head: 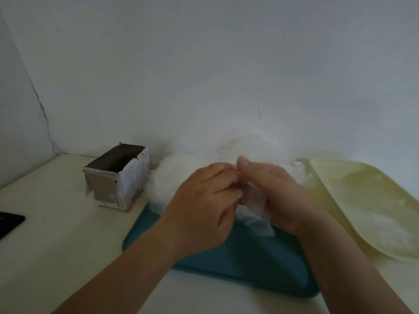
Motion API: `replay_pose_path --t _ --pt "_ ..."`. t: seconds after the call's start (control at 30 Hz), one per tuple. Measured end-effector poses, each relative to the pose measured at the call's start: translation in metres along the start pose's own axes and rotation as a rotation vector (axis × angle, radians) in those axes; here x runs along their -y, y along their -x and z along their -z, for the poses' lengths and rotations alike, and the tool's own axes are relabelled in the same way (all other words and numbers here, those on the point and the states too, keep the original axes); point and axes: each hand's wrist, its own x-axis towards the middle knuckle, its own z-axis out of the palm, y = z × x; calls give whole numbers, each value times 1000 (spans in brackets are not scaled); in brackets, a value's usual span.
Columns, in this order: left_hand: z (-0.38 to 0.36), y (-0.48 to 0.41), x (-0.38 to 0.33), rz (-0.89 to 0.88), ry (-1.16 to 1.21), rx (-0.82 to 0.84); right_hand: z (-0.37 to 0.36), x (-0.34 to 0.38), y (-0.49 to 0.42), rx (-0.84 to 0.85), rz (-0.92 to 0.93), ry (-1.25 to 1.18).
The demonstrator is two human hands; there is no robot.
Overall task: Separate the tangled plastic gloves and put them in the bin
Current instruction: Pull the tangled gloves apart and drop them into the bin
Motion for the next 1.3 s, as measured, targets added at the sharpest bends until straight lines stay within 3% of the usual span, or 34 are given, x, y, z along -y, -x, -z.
replay_pose_path --t 0.1,0.2,0.27,0.33,0.4,0.47,0.63,0.73,0.8,0.93,1.03,1.3 --pt "2 0 -1 142 227 -125 3 -5 -5 -152 5 -21" --pt "13 -4 10 577 320 -260 9 -2 -3 -118 -13 -14" --pt "21 -4 20 905 565 -91 11 2 2 -23 -33 -24" --pt "26 -5 27 1061 975 24 9 3 3 55 -45 -43" --pt "29 -5 25 1076 1210 88 7 -1 2 95 -39 16" --pt "28 -5 22 1075 1163 71 5 -5 -1 110 -56 74" --pt "31 -4 41 1217 913 -326 5 -9 -2 -12 -130 240" --pt "40 -3 51 1200 850 -427 0 -6 -3 -152 -75 306" --pt "43 -4 49 1153 921 -377 -2 0 -1 -214 -8 242" --pt "37 -5 34 1017 1071 -154 -4 8 2 -44 9 97" --pt "27 -4 24 926 1062 -41 -4 0 -4 -135 -28 -13" --pt "26 13 53 995 608 14 4 1 -6 -444 10 -65"
